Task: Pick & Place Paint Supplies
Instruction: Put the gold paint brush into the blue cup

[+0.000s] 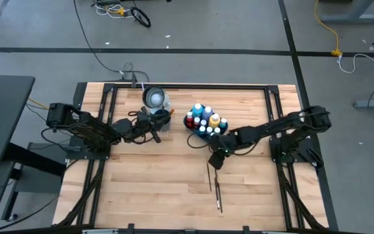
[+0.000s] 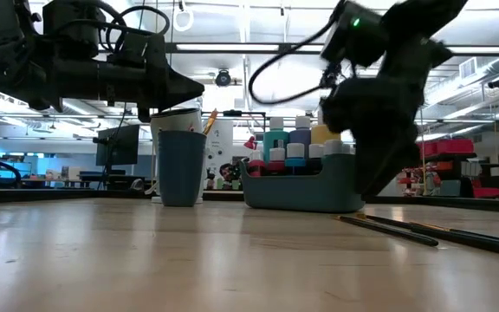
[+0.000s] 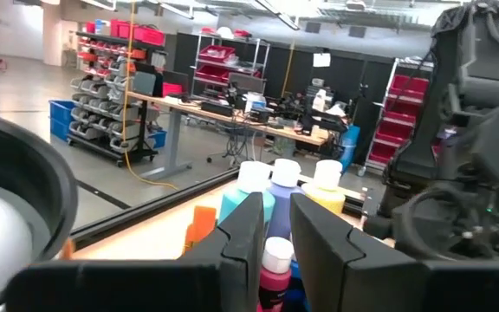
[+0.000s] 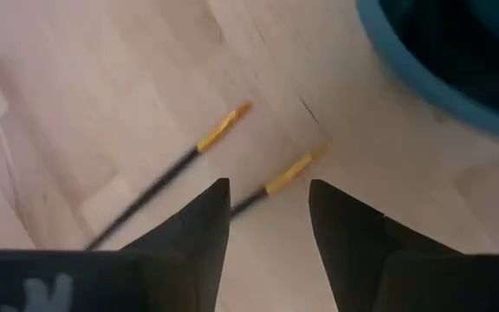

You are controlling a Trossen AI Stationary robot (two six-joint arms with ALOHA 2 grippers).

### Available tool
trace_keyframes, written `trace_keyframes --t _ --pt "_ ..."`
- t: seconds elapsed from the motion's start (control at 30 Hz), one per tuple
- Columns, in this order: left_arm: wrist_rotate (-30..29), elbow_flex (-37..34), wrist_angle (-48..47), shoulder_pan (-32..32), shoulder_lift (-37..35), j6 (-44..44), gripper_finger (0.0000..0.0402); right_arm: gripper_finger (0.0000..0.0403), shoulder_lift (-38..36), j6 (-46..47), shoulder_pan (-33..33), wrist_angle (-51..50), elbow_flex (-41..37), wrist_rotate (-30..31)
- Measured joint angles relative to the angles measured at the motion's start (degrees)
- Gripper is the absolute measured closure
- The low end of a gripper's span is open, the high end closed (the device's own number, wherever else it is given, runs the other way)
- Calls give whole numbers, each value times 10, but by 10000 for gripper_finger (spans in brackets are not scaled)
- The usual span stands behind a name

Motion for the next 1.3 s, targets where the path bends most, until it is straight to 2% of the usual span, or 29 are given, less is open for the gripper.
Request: trace_keyframes --t 0.17,0.27,0.43,0.63,0.8,0.93,1.03,1.17,1.3 --pt "0 0 -1 0 0 22 335 240 39 -7 -24 18 1 -4" --pt "0 0 -1 0 0 25 335 240 49 -14 -31 20 2 13" --pt "1 0 -1 0 0 30 335 254 50 -18 -33 29 2 8" --pt "2 0 -1 0 0 42 335 287 49 -18 -17 5 2 1" --pt "0 0 -1 0 0 43 335 289 32 -23 -13 -11 0 2" --pt "0 0 1 0 0 43 335 285 2 -16 -15 -84 24 -12" --pt "0 0 0 0 0 40 335 285 -9 3 -3 -137 48 -30" --pt "0 0 0 0 0 39 335 286 1 26 35 -108 54 -68" --pt "0 0 0 0 0 40 335 286 32 23 62 -119 51 -49"
